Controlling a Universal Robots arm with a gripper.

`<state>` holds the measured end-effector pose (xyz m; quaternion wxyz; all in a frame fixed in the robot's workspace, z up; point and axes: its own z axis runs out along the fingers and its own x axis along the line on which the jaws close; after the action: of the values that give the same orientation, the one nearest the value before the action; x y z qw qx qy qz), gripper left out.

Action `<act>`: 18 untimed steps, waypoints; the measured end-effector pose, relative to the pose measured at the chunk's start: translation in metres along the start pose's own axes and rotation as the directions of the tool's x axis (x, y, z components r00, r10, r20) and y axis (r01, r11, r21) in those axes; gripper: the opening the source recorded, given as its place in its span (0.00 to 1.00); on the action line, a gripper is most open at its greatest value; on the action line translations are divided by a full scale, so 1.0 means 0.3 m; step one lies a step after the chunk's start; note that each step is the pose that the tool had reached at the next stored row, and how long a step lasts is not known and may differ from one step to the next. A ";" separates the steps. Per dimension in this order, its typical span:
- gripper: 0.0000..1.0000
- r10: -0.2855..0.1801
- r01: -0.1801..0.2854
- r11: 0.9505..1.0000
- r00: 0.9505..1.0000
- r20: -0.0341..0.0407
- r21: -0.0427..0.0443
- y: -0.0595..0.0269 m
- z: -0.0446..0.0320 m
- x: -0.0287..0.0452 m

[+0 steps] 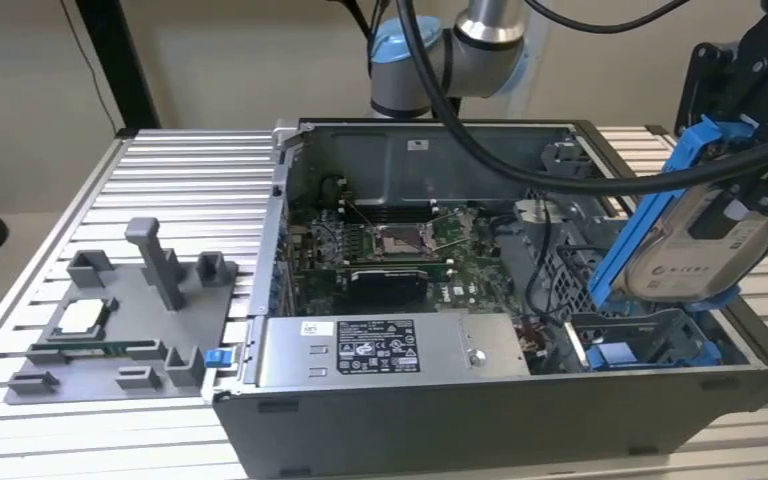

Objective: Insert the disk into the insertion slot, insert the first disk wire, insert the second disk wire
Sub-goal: 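Insert the disk into the insertion slot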

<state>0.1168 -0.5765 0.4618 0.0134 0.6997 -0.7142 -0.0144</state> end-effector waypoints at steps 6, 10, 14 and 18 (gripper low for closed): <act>0.00 0.000 0.000 1.000 1.000 0.007 0.000 -0.005 0.020 0.000; 0.00 0.000 0.000 1.000 1.000 0.009 0.000 -0.010 0.033 0.000; 0.00 0.000 0.000 1.000 1.000 0.011 0.000 -0.014 0.047 0.000; 0.00 0.000 0.000 1.000 1.000 0.011 0.000 -0.018 0.054 0.000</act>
<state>0.1215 -0.5765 0.4453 0.0095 0.6998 -0.7141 -0.0184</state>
